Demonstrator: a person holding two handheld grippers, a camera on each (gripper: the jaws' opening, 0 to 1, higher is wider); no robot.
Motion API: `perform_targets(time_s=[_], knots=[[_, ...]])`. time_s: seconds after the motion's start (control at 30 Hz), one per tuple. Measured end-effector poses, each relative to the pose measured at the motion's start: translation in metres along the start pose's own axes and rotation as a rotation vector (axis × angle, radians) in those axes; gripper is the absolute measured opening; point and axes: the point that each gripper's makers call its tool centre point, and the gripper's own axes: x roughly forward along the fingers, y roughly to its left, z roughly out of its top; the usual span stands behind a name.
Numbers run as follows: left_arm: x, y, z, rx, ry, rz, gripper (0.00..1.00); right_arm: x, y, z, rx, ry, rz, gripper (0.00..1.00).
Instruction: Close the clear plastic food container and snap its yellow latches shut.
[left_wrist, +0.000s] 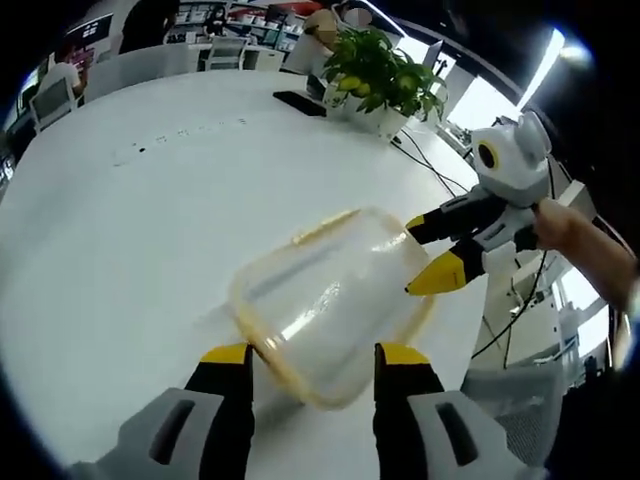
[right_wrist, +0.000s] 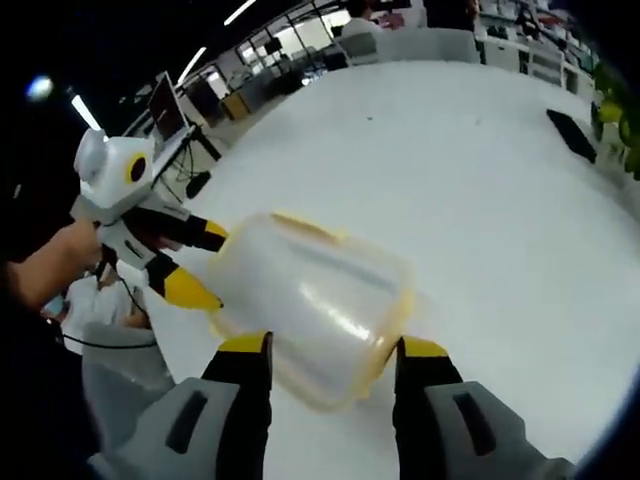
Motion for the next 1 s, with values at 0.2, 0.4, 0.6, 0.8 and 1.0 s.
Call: perform_targets(time_s=[0.2, 0.4, 0.6, 0.8, 1.0], knots=[[0.003, 0.002, 0.001, 0.006, -0.001, 0.003, 0.42, 0.0, 0.001, -0.003, 0.003, 0.013, -0.01, 0.45], [0.002, 0.002, 0.001, 0.014, 0.001, 0.008, 0.42, 0.001, 0.004, -0.004, 0.004, 0.01, -0.018, 0.45], [0.0, 0.005, -0.003, 0.016, 0.004, 0.012, 0.42, 0.004, 0.011, -0.007, -0.001, 0.017, -0.02, 0.45], [-0.008, 0.011, -0.013, -0.005, 0.008, 0.009, 0.42, 0.01, 0.02, -0.008, 0.004, 0.019, -0.01, 0.45], [-0.017, 0.016, -0.026, -0.021, 0.007, 0.01, 0.42, 0.017, 0.035, -0.01, 0.0, 0.022, -0.002, 0.46]])
